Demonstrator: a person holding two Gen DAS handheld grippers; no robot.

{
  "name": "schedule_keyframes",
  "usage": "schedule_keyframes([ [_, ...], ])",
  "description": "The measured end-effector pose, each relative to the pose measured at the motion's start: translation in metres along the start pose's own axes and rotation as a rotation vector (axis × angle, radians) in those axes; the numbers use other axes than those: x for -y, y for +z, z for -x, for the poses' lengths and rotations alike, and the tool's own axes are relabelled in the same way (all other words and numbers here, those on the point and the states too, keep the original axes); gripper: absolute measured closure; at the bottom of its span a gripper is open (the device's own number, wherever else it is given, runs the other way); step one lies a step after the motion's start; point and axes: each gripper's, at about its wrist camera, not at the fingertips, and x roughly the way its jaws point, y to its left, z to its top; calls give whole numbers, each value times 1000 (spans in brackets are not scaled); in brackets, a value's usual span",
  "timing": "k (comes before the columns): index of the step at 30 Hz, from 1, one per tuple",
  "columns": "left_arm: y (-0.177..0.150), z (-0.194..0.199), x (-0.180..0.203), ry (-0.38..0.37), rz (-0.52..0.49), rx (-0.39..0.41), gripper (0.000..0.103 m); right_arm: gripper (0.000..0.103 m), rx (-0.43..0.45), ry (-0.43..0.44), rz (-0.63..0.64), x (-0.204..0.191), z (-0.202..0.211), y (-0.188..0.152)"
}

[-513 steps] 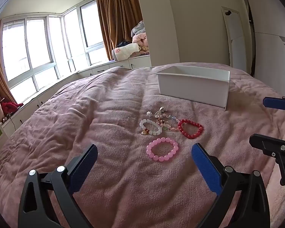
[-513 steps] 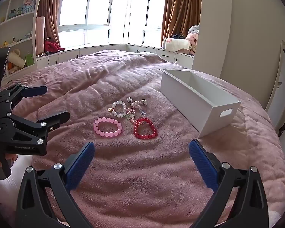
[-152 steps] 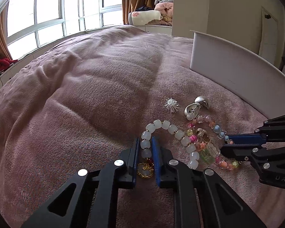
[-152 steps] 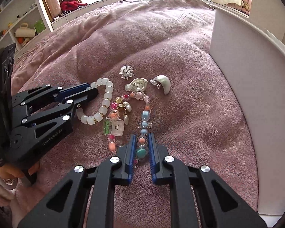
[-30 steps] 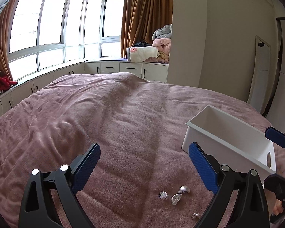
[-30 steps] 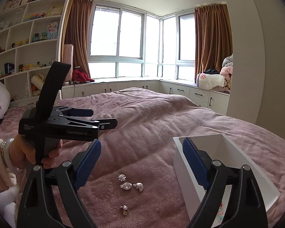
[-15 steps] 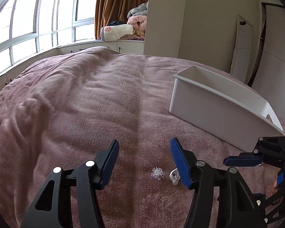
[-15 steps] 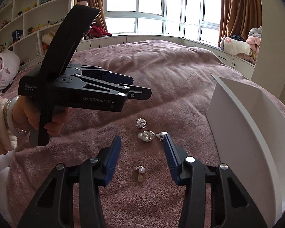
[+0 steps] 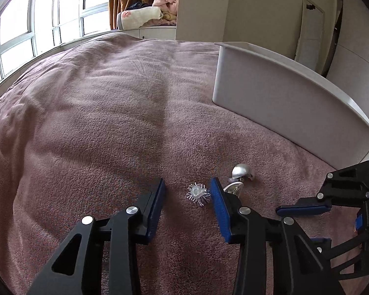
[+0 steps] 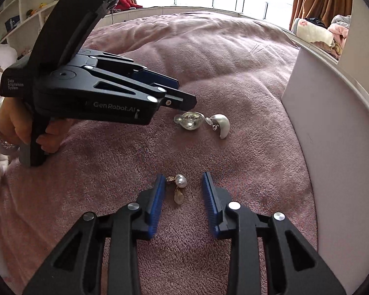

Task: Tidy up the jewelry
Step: 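Grasp silver starburst earring with left tool while right tool grasps pearl earring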

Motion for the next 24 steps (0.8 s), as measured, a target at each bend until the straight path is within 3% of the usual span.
schedule_keyframes([
  [3,-2,0,-1,10,14,6,67,85,1,-1,10,-1,4,-1],
  [5,-4,1,-2,2,26,9,79,85,2,-1,16,-1,6,0],
  [12,-9,7,2,31,50,24,79,85,42,11,0,3,18,7],
  [17,-15,17,-9,26,170,43,79,85,83,-1,-6,8,33,12],
  [22,-24,43,-22,68,322,101,79,85,165,-16,-17,15,59,22],
  [24,-26,51,-23,99,338,109,79,85,205,-23,-31,20,70,28],
])
